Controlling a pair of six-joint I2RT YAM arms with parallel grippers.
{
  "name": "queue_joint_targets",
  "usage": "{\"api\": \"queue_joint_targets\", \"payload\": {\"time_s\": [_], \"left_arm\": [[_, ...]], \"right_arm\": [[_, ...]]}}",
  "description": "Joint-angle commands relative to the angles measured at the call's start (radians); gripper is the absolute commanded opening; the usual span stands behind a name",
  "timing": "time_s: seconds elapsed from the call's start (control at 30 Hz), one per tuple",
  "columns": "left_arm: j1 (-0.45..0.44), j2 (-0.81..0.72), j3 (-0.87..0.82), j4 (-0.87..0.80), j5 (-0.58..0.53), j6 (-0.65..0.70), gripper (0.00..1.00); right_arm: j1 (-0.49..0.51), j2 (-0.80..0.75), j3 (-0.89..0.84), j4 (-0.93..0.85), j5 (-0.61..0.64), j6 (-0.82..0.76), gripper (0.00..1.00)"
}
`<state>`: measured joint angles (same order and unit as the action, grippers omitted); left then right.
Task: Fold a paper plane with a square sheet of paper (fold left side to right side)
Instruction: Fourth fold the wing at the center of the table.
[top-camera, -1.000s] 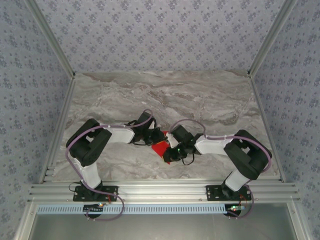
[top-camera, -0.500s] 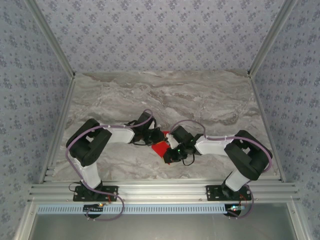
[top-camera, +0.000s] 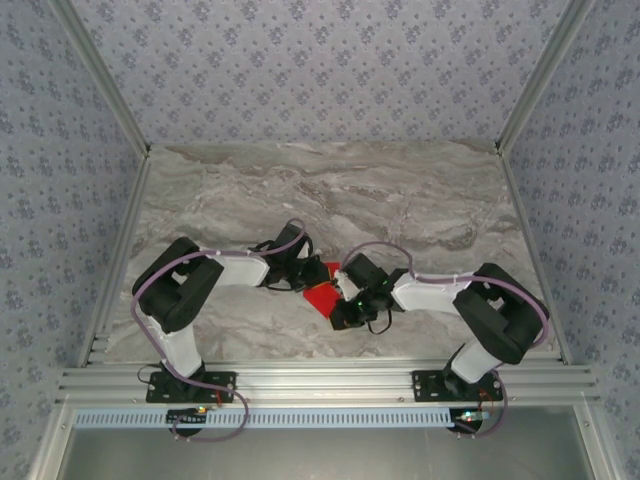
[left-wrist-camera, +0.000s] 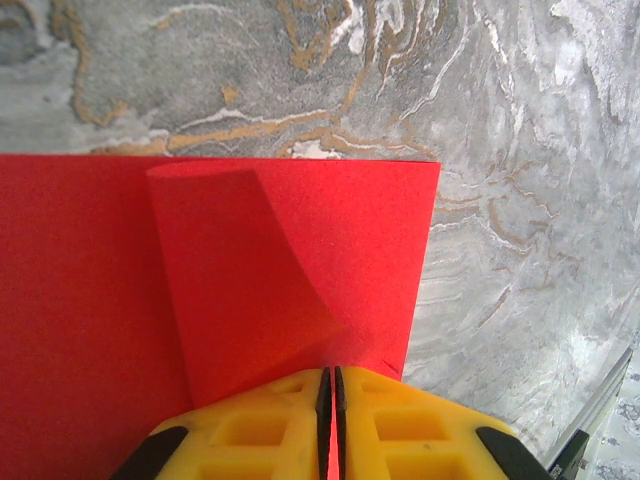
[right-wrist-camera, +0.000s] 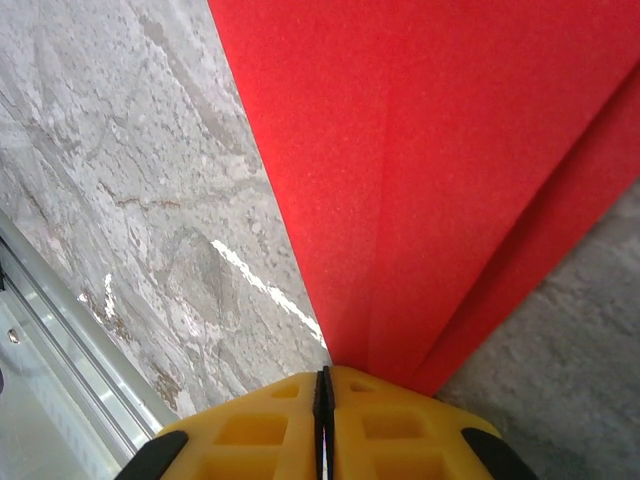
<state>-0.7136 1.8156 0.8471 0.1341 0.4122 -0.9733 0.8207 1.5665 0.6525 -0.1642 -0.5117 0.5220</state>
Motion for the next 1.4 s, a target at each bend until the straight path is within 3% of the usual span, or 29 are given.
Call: {"api": "queue_joint_targets", "payload": {"time_s": [0.0, 0.33, 0.47, 0.83, 1.2, 1.37], "left_arm": [[0.017, 0.027, -0.043, -0.119, -0.084, 0.015, 0.13], [0.017, 0.013, -0.039, -0.117, -0.079, 0.012, 0.13], [0.016, 0.011, -0.039, -0.117, -0.078, 0.01, 0.13], [0.011, 0.012, -0.035, -0.103, -0.066, 0.009, 0.13], [0.011, -0.132, -0.04, -0.078, -0.06, 0.074, 0.22], [-0.019, -0.181, -0.055, -0.068, -0.029, 0.097, 0.21]], "right_arm": [[0.015, 0.0, -0.053, -0.171, -0.001, -0.013, 0.12], [-0.044, -0.204, -0.064, -0.018, -0.169, 0.026, 0.12], [-0.084, -0.198, -0.061, 0.044, -0.199, 0.043, 0.12], [-0.116, 0.026, 0.021, 0.061, -0.05, 0.039, 0.06], [-0.104, 0.129, -0.01, -0.071, 0.06, 0.004, 0.03], [-0.101, 0.14, -0.019, -0.089, 0.084, 0.003, 0.01]]}}
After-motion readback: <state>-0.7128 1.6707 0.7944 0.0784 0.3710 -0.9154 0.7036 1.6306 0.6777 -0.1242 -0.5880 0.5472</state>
